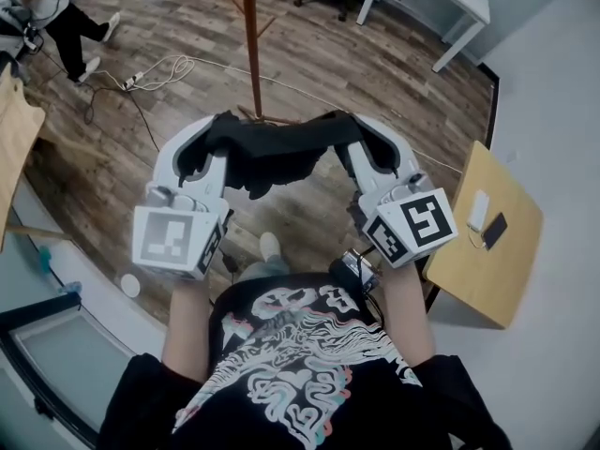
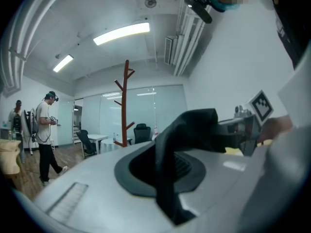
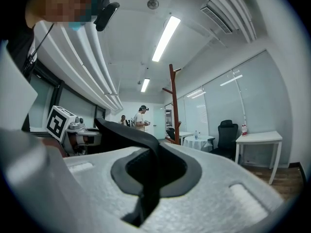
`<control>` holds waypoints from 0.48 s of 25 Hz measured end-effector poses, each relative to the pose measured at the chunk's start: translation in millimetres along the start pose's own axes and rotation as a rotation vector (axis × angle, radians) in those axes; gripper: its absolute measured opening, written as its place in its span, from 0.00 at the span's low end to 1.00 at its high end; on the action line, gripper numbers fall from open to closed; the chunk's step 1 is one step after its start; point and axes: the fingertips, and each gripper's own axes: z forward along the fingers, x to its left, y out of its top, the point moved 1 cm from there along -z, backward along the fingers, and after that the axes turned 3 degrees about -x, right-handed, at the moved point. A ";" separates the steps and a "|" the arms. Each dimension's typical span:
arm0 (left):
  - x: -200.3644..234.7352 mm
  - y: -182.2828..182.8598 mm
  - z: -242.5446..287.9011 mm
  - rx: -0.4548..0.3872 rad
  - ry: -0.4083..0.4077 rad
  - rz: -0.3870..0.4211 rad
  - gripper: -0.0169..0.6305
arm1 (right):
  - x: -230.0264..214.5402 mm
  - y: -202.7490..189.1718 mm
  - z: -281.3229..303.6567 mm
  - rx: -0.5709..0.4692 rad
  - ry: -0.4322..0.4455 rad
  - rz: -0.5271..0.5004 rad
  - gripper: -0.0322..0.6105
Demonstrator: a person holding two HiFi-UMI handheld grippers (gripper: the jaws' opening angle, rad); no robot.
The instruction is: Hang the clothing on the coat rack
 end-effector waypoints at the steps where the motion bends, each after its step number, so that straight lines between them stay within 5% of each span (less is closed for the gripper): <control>1: 4.4 -2.7 2.9 -0.001 0.000 0.004 0.05 | -1.3 -1.0 4.1 0.001 -0.004 -0.002 0.07; 12: 39.3 -8.8 26.4 -0.002 -0.003 -0.018 0.05 | -7.8 -1.9 42.7 -0.008 -0.041 -0.011 0.07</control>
